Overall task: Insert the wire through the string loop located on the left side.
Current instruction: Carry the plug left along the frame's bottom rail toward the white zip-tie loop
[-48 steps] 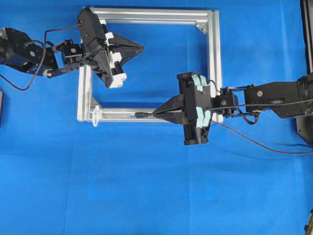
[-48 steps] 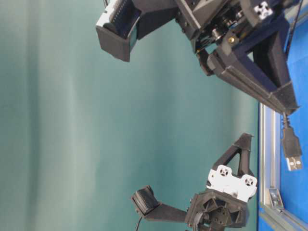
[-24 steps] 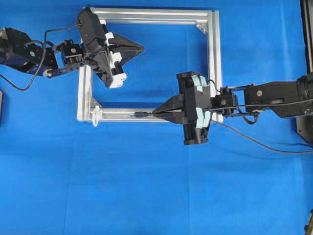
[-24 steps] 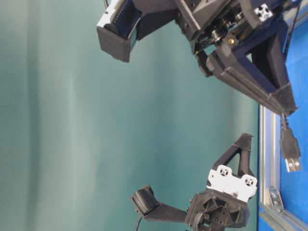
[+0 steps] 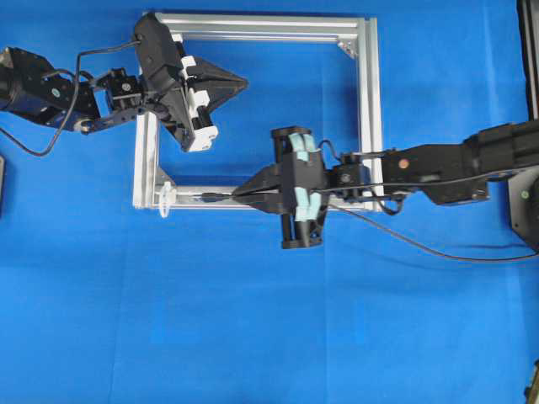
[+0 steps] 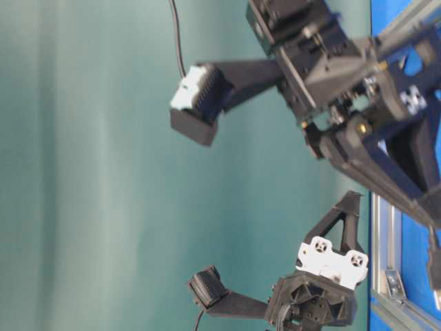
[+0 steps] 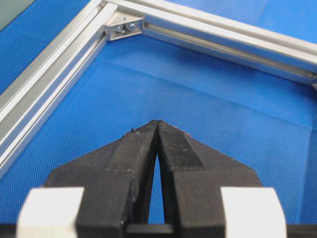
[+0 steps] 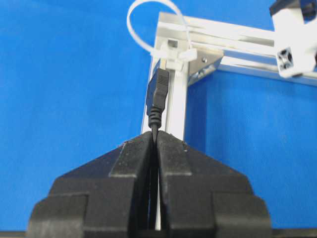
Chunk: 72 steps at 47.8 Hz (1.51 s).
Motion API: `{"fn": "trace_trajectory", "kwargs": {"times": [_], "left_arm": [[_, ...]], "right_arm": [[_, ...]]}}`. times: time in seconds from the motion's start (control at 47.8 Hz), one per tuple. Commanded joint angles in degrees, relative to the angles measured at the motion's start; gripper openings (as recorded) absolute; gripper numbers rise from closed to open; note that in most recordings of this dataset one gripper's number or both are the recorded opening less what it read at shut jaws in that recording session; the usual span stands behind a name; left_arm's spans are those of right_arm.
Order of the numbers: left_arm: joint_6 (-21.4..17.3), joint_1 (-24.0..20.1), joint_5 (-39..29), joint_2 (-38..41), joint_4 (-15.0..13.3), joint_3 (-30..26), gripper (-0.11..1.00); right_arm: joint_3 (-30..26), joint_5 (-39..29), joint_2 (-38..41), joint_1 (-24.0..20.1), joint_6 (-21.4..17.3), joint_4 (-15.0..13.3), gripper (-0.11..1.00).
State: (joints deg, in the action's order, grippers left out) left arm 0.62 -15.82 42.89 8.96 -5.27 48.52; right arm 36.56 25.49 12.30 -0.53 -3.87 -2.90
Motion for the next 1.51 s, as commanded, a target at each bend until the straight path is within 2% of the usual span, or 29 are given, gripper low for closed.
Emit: {"fn": "trace_trajectory", "kwargs": {"times": [0.0,0.335,1.487], "left_arm": [[0.09,0.09,0.26,-1.76,0.18,-0.44,0.0],[0.09,0.09,0.26,-1.76,0.18,-0.44,0.0],[0.09,0.09,0.26,-1.85,0.18,-0.35,0.0]], "right_arm": [[-2.37,0.62,0.09,0.26,0.0,0.18,-0.01],[-4.92,0.62,1.41,0.35,0.09,0.18,-0.01],[-4.83,0.35,1.41,0.35,0.09,0.18,-0.01]]}}
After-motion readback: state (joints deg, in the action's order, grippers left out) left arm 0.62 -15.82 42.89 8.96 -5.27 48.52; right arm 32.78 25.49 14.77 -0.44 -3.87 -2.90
